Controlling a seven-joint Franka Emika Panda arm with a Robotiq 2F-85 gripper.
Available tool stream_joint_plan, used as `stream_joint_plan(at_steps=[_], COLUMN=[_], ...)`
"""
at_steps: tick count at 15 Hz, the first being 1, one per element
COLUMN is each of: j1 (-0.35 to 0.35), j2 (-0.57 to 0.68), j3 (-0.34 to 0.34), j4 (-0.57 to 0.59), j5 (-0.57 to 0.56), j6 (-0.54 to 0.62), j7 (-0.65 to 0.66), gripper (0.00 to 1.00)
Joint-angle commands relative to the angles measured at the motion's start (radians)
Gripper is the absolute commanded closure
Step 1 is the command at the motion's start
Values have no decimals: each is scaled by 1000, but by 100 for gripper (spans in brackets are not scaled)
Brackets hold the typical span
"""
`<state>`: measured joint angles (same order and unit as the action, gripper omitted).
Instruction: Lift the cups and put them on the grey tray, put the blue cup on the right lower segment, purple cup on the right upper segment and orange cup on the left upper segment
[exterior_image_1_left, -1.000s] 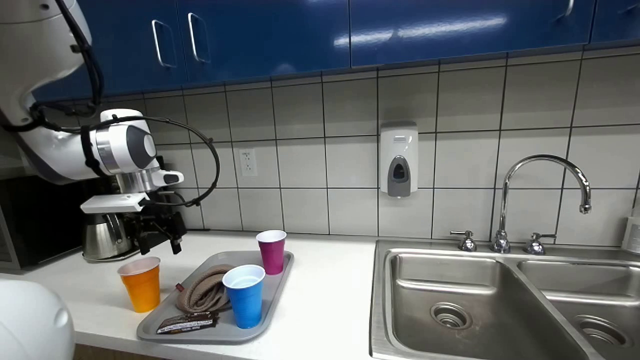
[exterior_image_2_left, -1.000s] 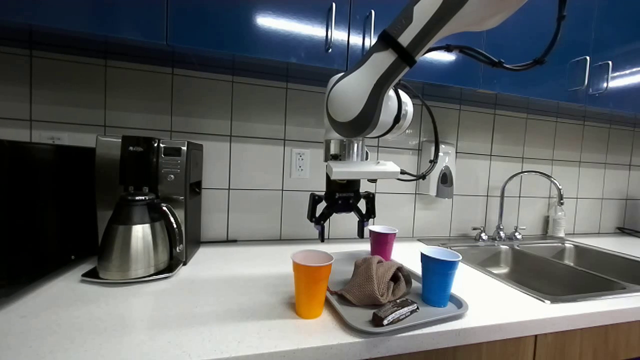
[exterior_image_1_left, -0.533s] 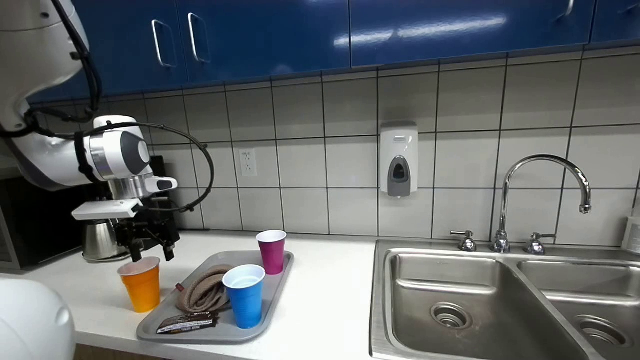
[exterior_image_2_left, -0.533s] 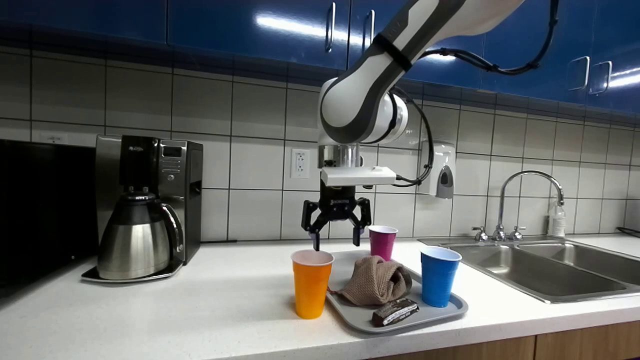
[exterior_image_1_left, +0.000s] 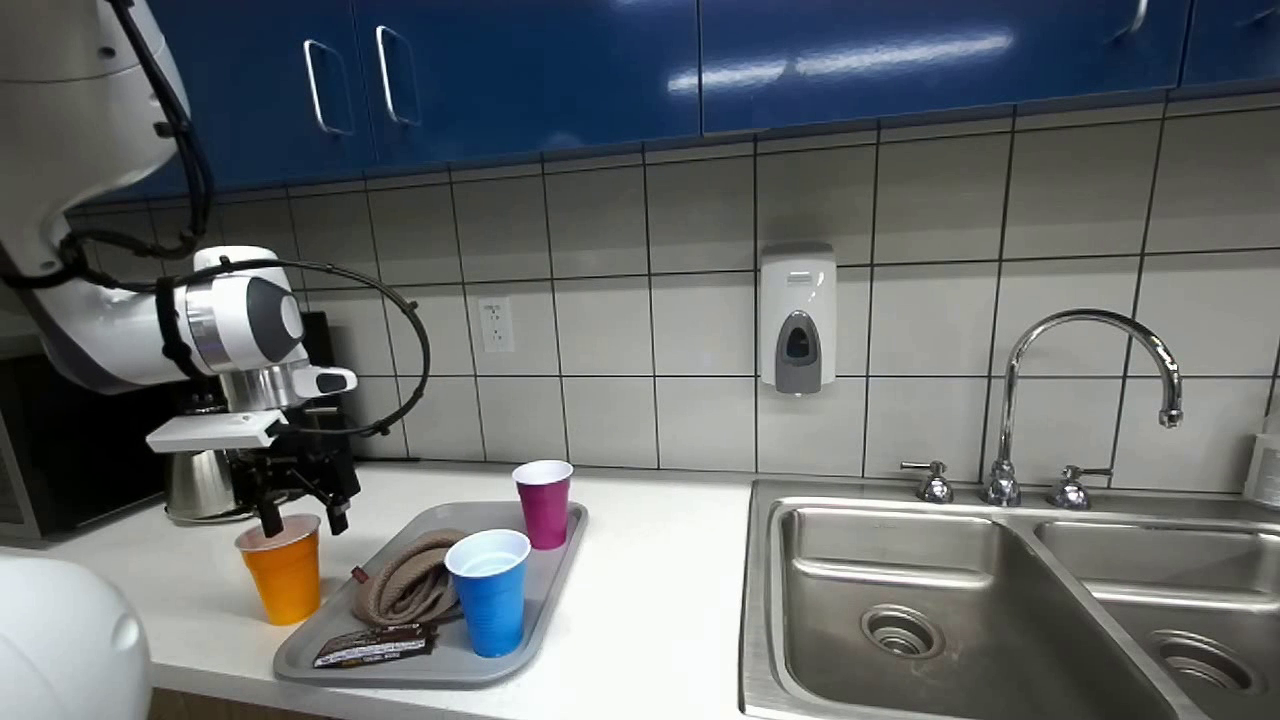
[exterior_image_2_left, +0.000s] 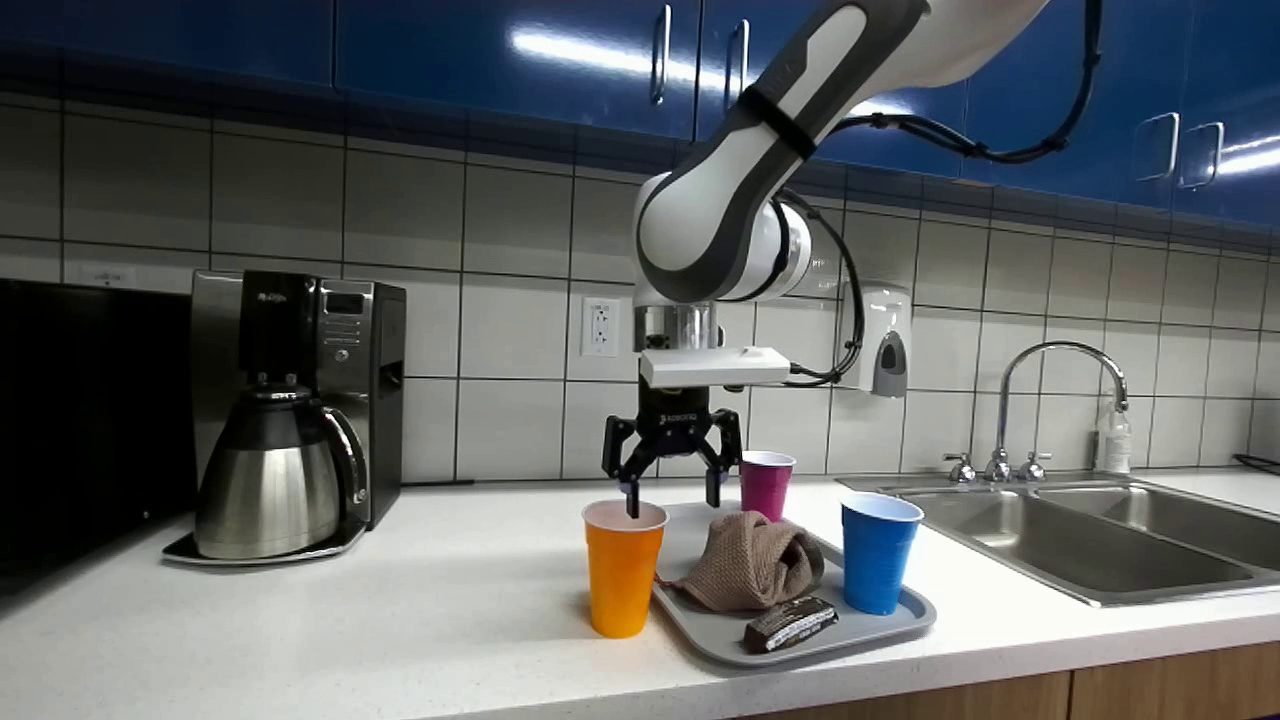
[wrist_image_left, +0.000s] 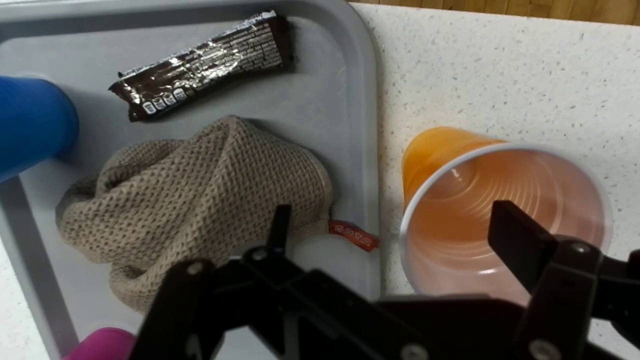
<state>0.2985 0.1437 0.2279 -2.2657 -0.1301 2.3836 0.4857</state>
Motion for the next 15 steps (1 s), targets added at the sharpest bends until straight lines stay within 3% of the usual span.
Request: stream_joint_plan(at_steps=[1, 15], j1=[8, 27], j2=[17, 101], j3=[-4, -21], j4=[21, 47], j5=[-6, -17], j6=[-2, 55], j7=[0, -1], gripper=[0, 0])
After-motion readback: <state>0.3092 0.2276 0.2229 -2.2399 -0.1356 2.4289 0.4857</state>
